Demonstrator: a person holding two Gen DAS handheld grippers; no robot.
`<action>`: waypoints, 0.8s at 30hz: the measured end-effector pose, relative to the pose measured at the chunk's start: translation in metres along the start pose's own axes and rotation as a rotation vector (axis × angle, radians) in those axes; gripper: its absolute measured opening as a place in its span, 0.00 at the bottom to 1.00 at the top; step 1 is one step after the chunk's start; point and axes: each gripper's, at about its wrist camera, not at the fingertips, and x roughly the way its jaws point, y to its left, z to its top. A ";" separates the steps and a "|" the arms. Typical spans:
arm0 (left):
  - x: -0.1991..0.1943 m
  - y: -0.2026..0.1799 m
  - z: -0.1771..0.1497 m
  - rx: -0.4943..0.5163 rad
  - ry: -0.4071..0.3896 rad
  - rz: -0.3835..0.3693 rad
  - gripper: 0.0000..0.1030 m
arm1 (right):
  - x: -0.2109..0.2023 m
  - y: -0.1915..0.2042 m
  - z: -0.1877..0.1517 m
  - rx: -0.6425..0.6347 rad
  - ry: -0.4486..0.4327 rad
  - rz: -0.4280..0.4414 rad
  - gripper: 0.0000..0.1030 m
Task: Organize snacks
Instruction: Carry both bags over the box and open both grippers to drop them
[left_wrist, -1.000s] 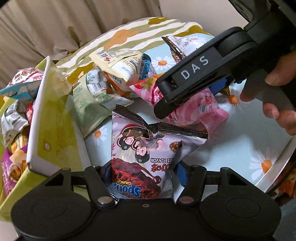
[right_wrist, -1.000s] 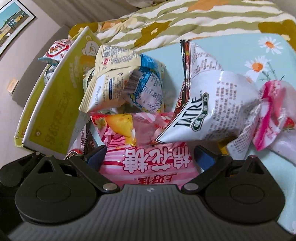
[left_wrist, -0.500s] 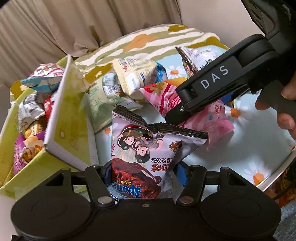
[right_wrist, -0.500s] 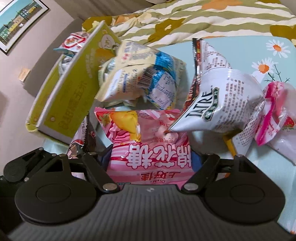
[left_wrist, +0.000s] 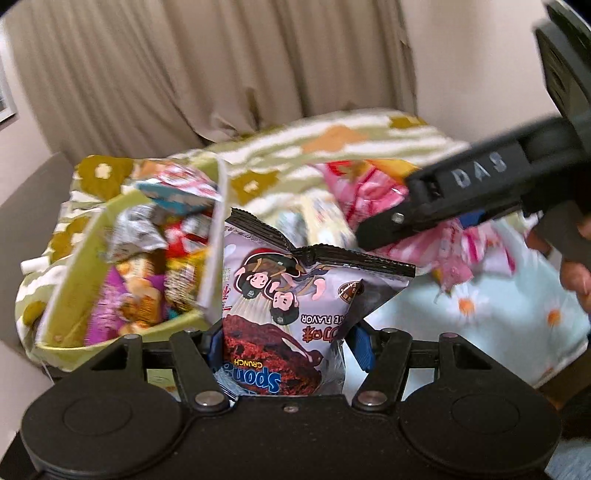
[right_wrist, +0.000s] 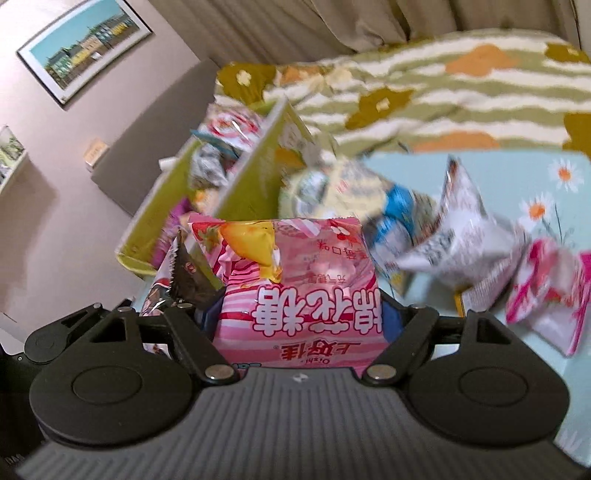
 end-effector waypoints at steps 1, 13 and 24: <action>-0.006 0.007 0.004 -0.022 -0.011 0.008 0.66 | -0.005 0.006 0.004 -0.012 -0.019 0.004 0.92; -0.033 0.124 0.050 -0.148 -0.125 0.110 0.66 | -0.009 0.092 0.053 -0.110 -0.154 0.024 0.92; 0.023 0.215 0.062 -0.245 -0.047 -0.004 0.66 | 0.054 0.149 0.083 -0.026 -0.186 -0.024 0.92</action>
